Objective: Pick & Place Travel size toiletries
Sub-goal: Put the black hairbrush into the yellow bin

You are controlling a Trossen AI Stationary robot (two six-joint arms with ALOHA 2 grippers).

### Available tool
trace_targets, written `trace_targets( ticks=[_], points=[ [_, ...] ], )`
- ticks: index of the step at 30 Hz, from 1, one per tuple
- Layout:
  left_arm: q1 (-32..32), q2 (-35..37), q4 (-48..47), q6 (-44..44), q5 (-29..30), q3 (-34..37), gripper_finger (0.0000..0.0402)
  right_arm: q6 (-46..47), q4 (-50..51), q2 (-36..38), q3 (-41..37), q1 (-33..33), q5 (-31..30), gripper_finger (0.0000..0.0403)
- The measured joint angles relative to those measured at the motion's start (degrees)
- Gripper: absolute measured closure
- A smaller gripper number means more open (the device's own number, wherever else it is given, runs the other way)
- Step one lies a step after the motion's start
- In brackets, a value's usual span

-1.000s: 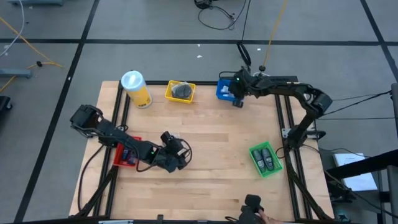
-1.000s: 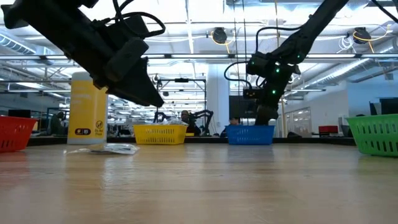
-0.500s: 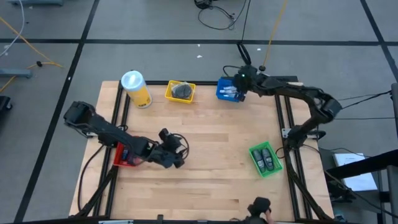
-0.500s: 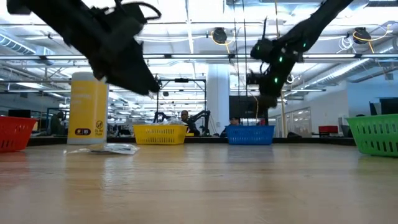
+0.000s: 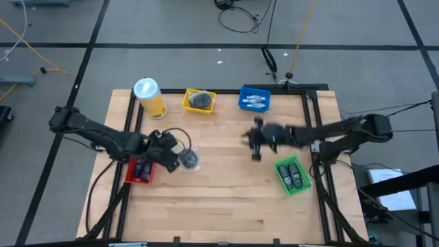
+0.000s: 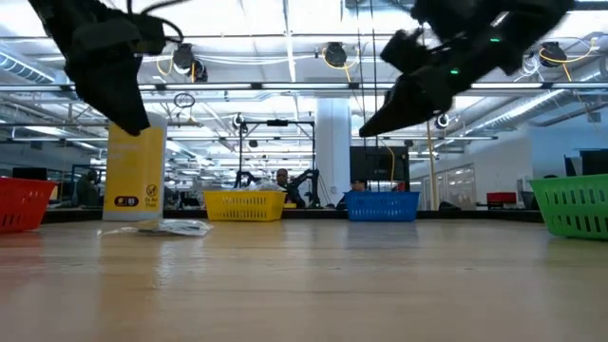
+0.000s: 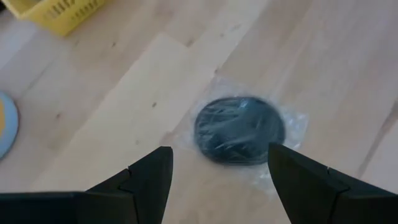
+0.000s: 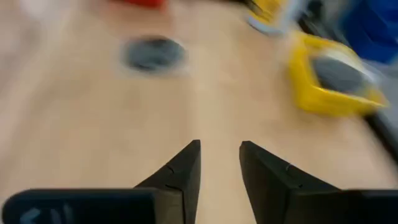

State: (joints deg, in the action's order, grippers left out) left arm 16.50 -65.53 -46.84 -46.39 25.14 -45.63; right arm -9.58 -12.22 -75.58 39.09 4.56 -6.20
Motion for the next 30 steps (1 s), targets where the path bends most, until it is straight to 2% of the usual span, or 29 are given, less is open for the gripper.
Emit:
trace_targets(
  ticks=[3,7,12,15,20,25,30],
  points=[
    [-2.5,-0.4,0.7,10.4,-3.8,0.0,0.0147,4.0,-12.4,-3.5,-5.2,-9.4,-4.8,0.0309],
    [-1.7,-4.9,4.7,27.9,-4.6,0.0,0.0147,10.6,-23.8,-8.5,-8.7,-18.4,-11.4,0.032],
    [1.9,-12.5,14.1,41.1,-6.1,0.0,0.0147,14.8,-26.6,-13.9,-9.7,-24.1,-16.3,0.033],
    [3.5,-17.2,20.6,42.1,-5.7,0.0,0.0147,14.9,-27.1,-15.6,-9.6,-24.7,-16.5,0.0334],
    [5.1,-23.7,27.2,38.1,-5.4,0.0,0.0147,14.9,-27.2,-16.5,-9.6,-23.9,-16.4,0.0337],
    [7.4,-28.4,28.5,36.7,1.4,0.0,0.0147,14.8,-27.4,-16.5,-9.6,-23.0,-16.3,0.0337],
    [7.4,-31.6,29.0,33.6,4.1,0.0,0.0153,14.5,-27.5,-16.5,-9.6,-22.3,-16.3,0.0337]
  ],
)
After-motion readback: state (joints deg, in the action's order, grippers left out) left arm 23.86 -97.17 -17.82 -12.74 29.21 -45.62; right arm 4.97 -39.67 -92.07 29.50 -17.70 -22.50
